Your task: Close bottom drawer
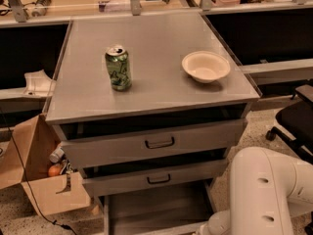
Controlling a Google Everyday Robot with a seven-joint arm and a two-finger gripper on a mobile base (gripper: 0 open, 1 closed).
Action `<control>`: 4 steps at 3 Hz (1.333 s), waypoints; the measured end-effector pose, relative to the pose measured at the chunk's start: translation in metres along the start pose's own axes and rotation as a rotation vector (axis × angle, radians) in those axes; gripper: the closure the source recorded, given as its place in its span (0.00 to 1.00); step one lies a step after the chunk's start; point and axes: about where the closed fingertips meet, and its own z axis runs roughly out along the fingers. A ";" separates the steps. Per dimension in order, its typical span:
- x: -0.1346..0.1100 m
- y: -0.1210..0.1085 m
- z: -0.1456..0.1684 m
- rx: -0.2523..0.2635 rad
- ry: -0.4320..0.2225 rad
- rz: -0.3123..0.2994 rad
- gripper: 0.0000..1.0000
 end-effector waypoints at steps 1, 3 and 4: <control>0.000 0.000 0.000 0.000 0.000 0.000 0.58; 0.000 0.000 0.000 0.000 0.000 0.000 0.11; 0.000 0.000 0.000 0.000 0.000 0.000 0.00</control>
Offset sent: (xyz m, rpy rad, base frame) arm 0.0000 0.0000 0.0000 0.0000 0.0000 0.0000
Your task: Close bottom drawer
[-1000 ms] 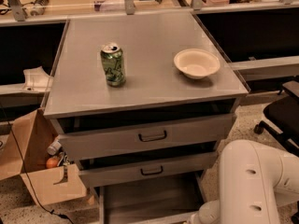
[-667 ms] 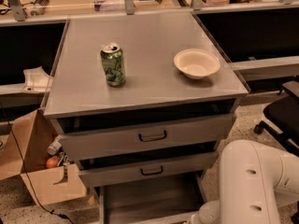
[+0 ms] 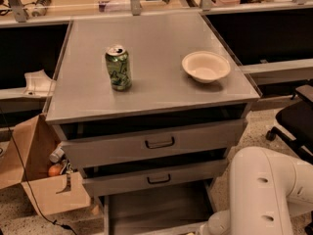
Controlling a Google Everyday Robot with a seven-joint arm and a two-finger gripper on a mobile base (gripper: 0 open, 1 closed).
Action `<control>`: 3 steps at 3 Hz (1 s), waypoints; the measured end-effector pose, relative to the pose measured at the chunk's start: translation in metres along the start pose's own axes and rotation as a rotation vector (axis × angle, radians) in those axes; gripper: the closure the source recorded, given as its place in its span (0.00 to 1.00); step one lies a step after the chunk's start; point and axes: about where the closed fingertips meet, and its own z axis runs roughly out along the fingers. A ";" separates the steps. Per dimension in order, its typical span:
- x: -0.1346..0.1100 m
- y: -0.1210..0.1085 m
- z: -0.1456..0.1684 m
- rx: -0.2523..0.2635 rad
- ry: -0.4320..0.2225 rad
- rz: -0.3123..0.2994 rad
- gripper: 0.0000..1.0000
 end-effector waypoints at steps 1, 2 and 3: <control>0.000 0.000 0.000 0.000 0.000 0.000 0.00; 0.000 0.000 0.000 0.000 0.000 0.000 0.19; 0.000 0.000 0.000 0.000 0.000 0.000 0.42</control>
Offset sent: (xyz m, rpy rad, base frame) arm 0.0000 0.0000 0.0000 0.0000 0.0000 0.0000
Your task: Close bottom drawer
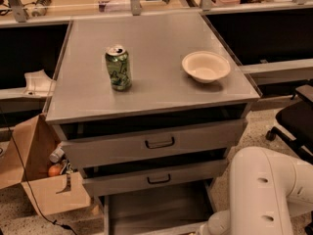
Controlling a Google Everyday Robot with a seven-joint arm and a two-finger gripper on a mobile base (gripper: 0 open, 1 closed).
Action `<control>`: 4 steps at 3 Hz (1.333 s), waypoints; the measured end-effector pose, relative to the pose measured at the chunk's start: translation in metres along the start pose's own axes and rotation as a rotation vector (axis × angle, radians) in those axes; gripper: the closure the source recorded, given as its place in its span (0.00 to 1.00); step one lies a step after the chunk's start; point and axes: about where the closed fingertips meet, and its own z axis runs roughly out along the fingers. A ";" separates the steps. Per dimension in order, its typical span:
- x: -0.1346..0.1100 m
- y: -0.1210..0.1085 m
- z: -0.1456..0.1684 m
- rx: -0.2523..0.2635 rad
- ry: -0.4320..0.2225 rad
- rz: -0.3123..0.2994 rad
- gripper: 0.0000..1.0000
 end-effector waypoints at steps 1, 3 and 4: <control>0.000 0.000 0.000 0.000 0.000 0.000 0.65; -0.026 0.004 0.009 0.020 -0.083 0.046 1.00; -0.024 0.004 0.008 0.020 -0.083 0.045 1.00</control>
Offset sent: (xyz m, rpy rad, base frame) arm 0.0178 -0.0060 -0.0029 -0.0315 -0.0675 -0.1332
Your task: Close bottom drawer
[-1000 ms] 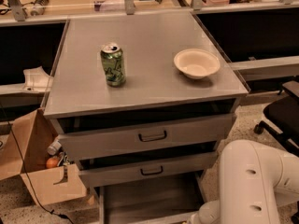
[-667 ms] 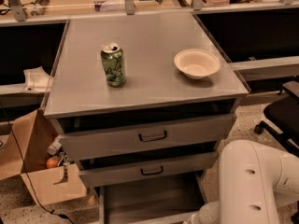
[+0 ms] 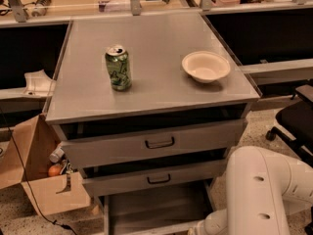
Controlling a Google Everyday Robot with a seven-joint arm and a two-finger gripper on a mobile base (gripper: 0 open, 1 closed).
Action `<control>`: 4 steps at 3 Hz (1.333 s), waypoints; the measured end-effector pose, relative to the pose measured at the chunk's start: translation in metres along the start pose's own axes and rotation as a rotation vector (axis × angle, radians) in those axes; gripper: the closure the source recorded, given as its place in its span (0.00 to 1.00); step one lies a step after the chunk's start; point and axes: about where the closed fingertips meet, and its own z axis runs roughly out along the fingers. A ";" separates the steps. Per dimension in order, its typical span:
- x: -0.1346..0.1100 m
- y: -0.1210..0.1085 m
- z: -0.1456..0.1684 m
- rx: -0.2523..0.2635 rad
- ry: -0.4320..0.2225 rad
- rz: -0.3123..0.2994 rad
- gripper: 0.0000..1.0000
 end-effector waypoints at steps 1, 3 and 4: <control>-0.016 0.015 0.005 -0.017 -0.030 -0.024 1.00; -0.033 0.031 0.013 -0.036 -0.056 -0.057 1.00; -0.043 0.043 0.019 -0.040 -0.058 -0.091 1.00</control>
Offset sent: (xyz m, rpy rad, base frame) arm 0.0672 0.0582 0.0052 0.0654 -0.1305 0.0524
